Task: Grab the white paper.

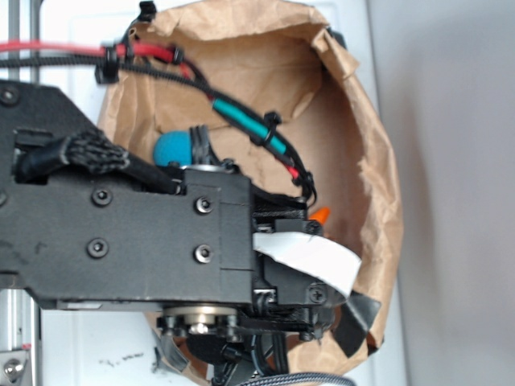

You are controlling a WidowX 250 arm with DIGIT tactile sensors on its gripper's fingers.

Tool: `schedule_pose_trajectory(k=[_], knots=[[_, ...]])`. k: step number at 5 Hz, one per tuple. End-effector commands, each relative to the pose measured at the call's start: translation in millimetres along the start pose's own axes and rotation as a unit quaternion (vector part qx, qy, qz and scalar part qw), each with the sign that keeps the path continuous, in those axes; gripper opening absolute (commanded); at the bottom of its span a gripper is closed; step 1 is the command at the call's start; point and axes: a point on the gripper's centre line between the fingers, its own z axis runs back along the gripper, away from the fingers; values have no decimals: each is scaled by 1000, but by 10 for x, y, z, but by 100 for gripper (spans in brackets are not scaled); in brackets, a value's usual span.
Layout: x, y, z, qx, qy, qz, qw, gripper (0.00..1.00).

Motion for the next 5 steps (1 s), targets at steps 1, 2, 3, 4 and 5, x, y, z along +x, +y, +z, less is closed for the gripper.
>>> schedule_pose_trajectory(k=[1,2,3,4,5], knots=[[58,272,501,78,-46,165,982,0],[38,447,643,84,-46,190,977,0],[-2,525,777,69,-49,187,979,0],[-5,577,843,57,-40,191,979,0],[-35,538,832,58,-49,183,980,0]])
